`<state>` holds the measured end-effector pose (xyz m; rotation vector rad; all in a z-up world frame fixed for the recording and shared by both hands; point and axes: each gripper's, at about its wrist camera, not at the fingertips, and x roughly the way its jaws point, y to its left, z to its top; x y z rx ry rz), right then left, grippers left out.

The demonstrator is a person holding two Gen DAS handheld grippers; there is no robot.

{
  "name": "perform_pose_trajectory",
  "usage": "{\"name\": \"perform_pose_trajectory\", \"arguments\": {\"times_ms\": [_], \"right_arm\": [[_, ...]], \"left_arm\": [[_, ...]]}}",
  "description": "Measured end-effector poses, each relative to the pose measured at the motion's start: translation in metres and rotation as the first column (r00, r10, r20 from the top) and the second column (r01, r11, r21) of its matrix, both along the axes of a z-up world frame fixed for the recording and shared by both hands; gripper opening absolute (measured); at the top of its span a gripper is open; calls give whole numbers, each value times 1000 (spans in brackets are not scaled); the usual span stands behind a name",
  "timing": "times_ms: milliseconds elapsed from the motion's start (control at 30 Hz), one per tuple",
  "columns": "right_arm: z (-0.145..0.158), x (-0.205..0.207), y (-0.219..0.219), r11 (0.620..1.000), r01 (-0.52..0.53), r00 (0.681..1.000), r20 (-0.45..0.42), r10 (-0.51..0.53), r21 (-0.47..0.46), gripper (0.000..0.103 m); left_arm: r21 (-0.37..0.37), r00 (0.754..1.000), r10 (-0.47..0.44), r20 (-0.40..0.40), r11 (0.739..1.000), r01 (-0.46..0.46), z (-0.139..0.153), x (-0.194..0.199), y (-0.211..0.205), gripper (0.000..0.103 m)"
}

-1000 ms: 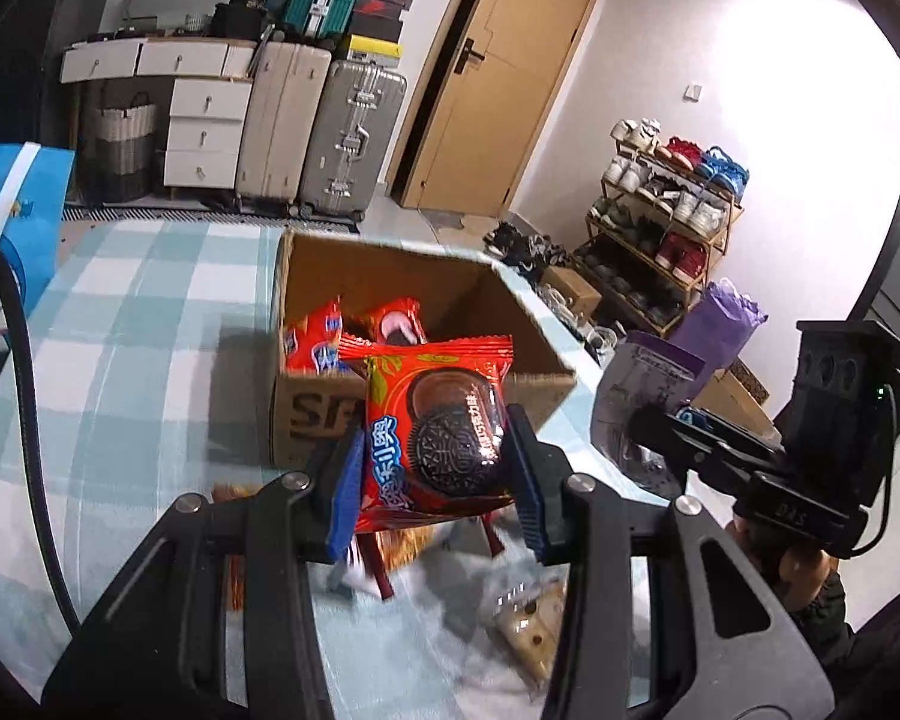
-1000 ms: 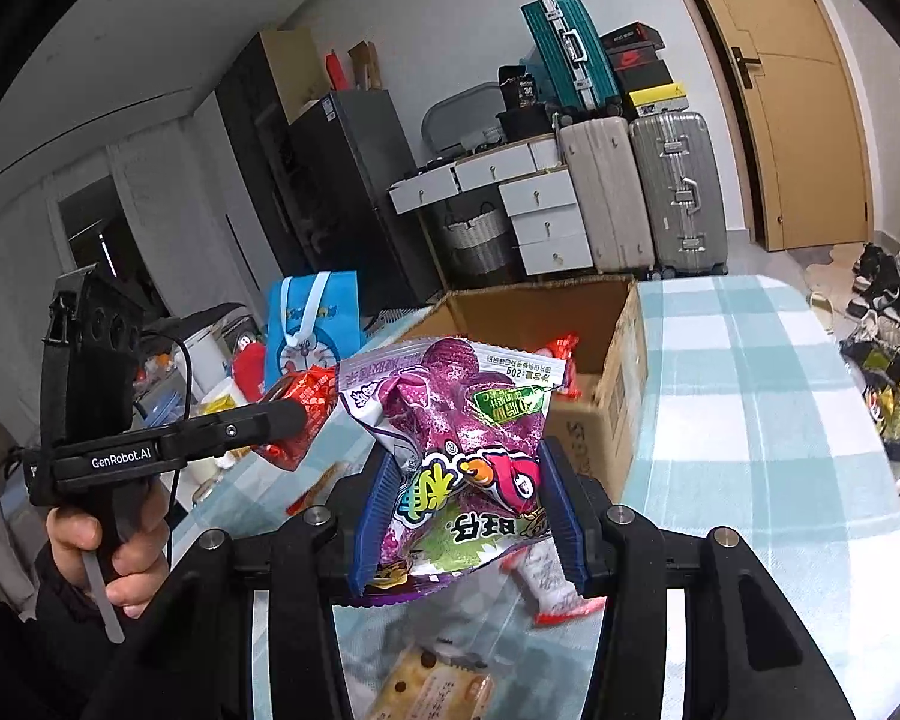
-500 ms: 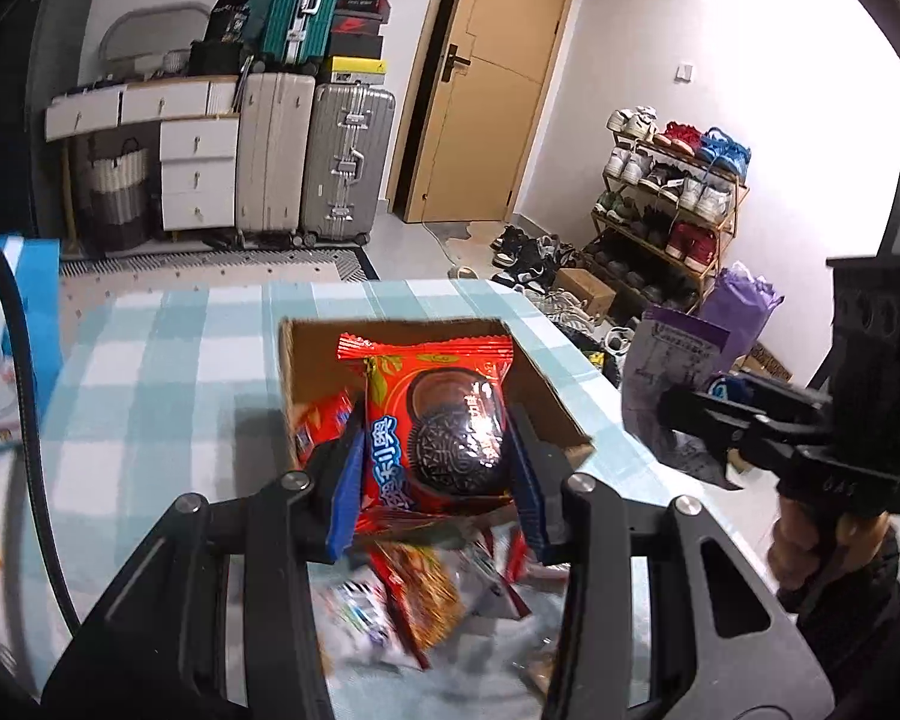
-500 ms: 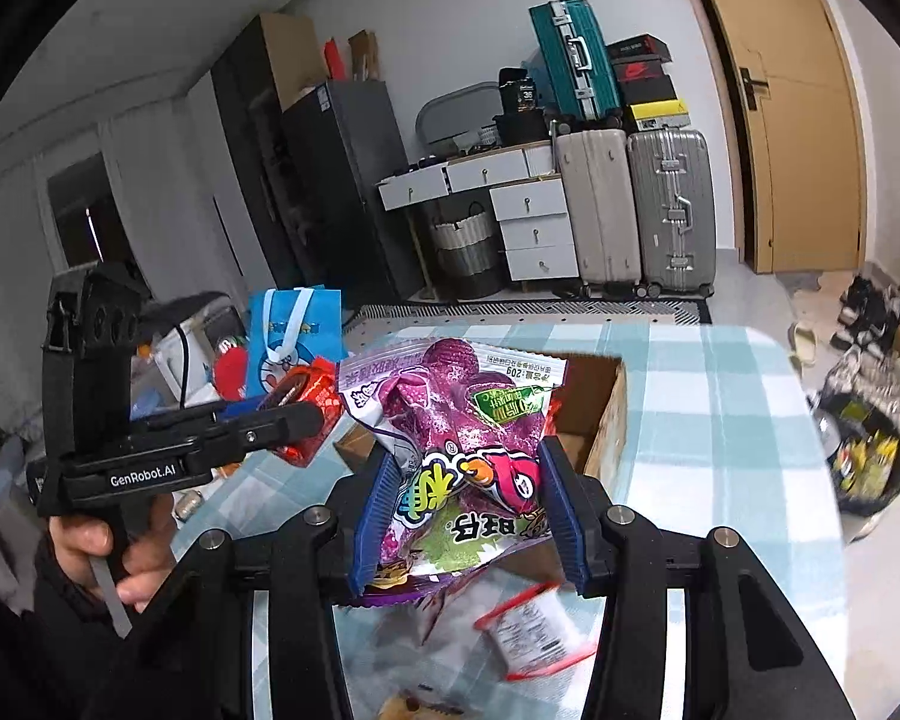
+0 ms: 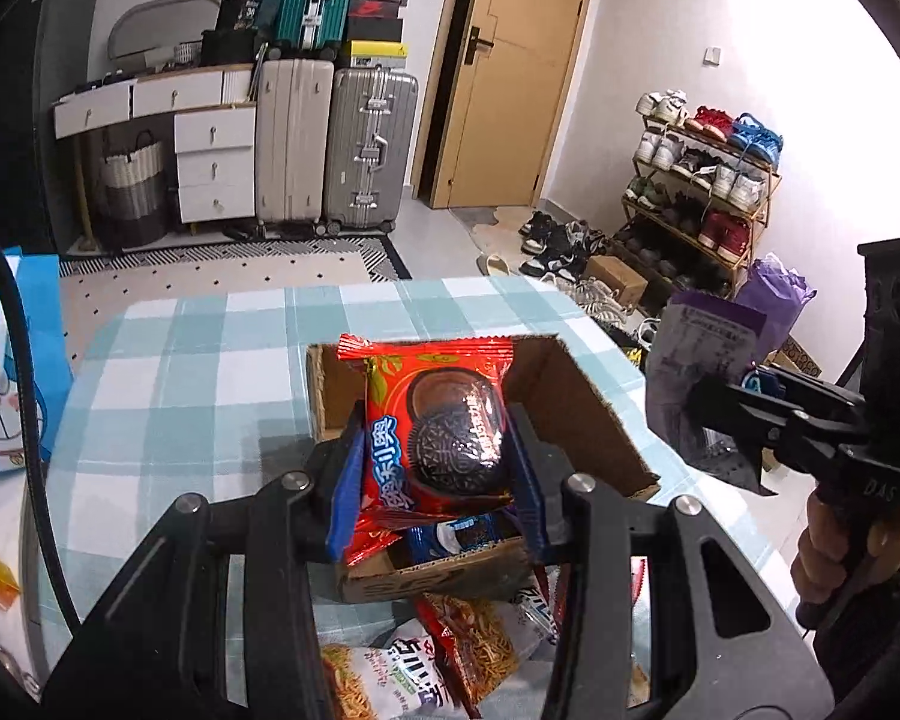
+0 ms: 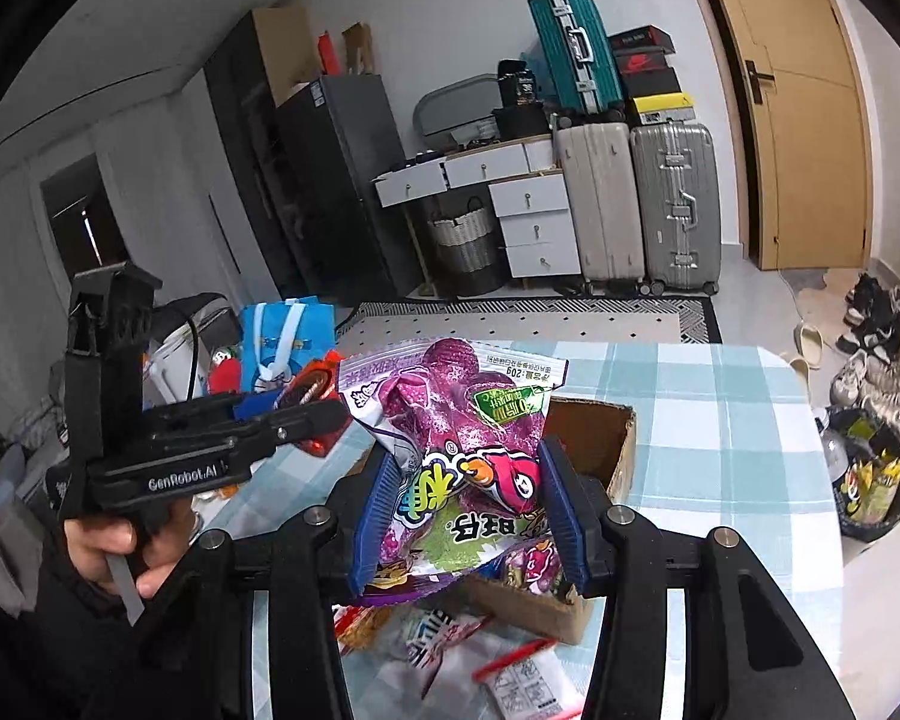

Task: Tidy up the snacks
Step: 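Carry red cookie pack with left tool while right tool carries purple bag to box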

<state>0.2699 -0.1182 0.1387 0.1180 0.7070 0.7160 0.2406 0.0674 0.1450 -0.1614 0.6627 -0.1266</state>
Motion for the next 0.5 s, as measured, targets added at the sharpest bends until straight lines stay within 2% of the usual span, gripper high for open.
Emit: {"name": "perform_pose_trajectory", "arguments": {"times_ms": [200,500], "right_arm": [[-20,13,10,1000,6,1000,-5,-6,15,47],[-51,37,26,1000,3,999,-33,-4,-28,47]], "left_arm": [[-8,999,7,-32,1000,-7,-35,19,-3,39],[24,999,9,-42,1000,-8,-65,47,-13,39]]}}
